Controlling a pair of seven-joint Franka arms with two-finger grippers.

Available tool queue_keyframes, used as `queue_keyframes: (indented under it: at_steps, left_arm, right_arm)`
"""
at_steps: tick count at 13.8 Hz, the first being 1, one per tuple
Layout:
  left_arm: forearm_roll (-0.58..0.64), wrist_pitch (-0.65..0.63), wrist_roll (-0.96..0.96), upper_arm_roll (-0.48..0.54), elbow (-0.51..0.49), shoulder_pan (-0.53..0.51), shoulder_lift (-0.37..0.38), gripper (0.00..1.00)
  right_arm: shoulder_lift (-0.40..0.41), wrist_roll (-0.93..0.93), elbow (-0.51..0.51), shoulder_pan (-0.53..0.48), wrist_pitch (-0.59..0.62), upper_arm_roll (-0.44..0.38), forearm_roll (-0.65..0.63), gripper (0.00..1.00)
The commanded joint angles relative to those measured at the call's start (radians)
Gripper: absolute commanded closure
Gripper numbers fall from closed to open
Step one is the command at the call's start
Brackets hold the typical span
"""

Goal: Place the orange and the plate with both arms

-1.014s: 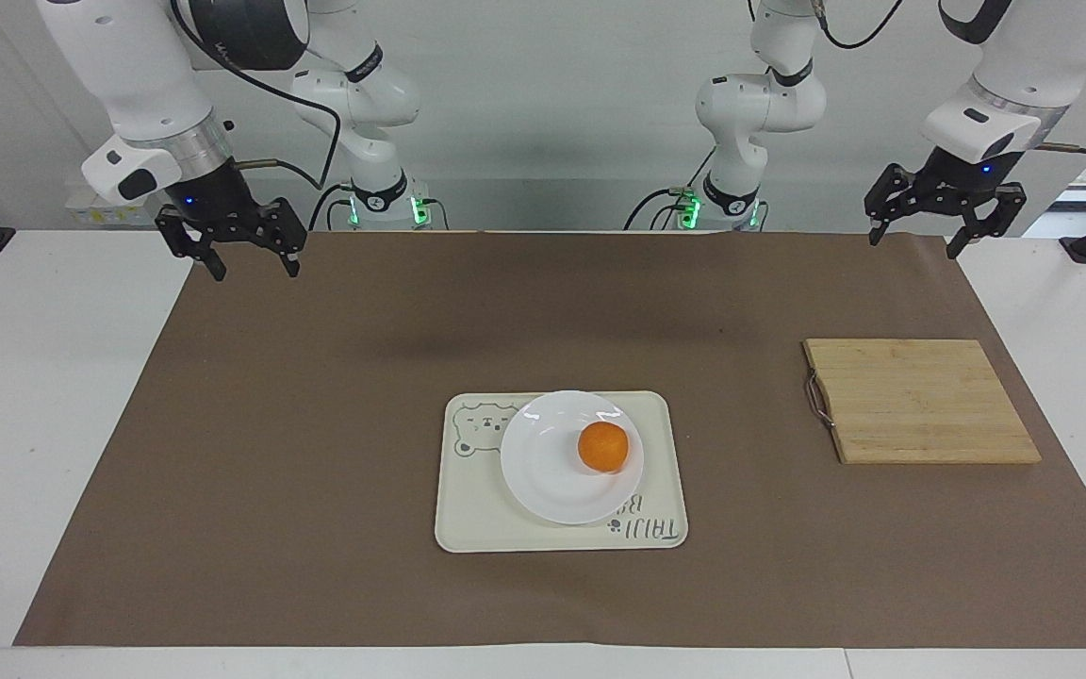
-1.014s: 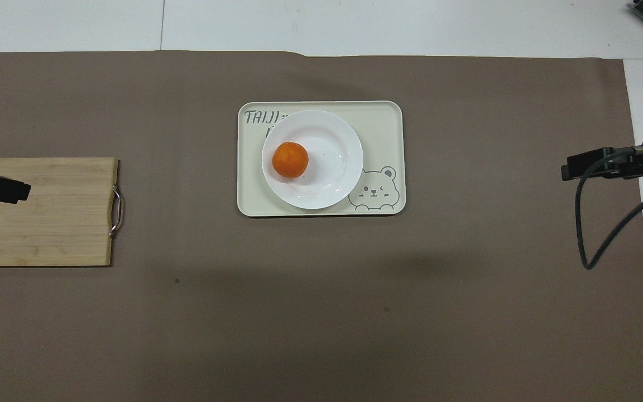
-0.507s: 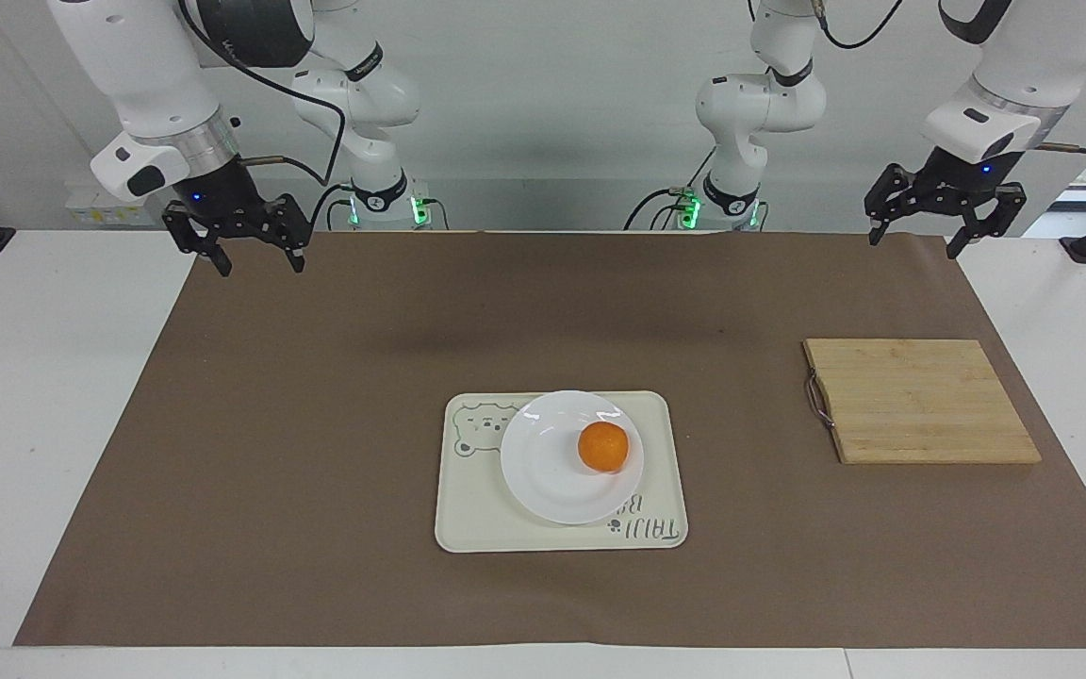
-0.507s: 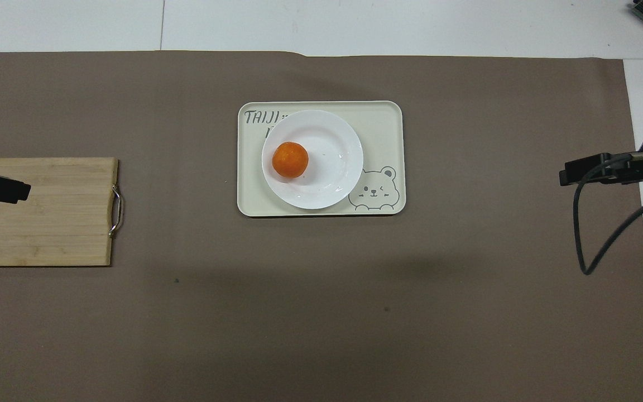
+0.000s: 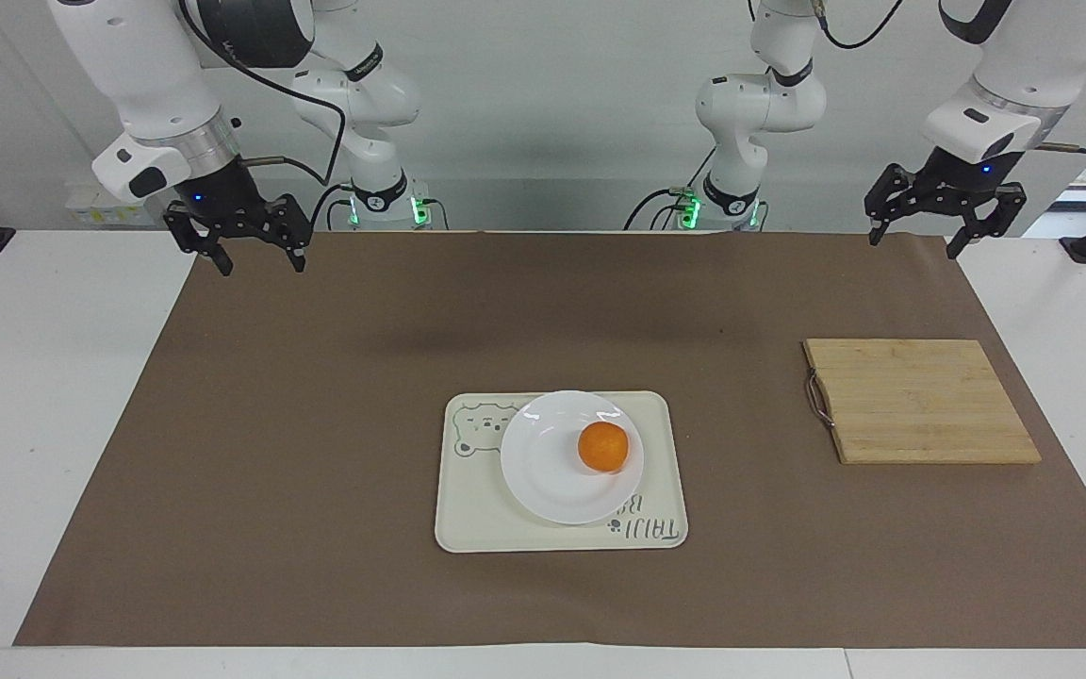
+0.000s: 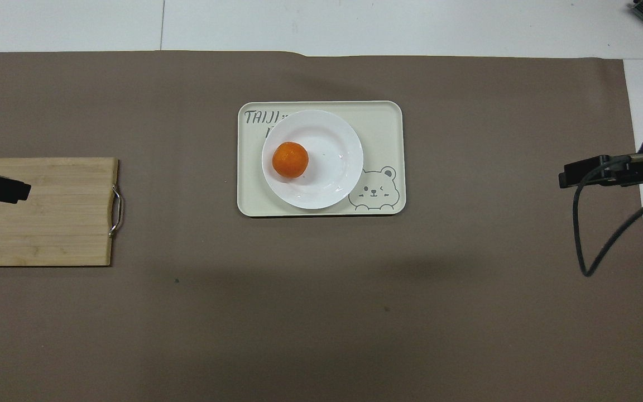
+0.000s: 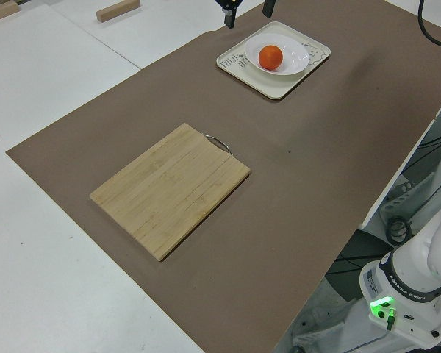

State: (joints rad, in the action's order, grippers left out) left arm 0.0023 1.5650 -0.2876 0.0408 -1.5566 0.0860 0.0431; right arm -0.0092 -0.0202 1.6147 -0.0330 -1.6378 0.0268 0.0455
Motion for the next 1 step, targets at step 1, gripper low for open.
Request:
queue_keyframes:
  at_steps: [1]
  left_arm:
    - [-0.004, -0.008, 0.005, -0.004, 0.0, -0.009, 0.009, 0.0]
  right_arm:
    - [-0.025, 0.022, 0.025, -0.015, 0.007, 0.015, -0.024, 0.0]
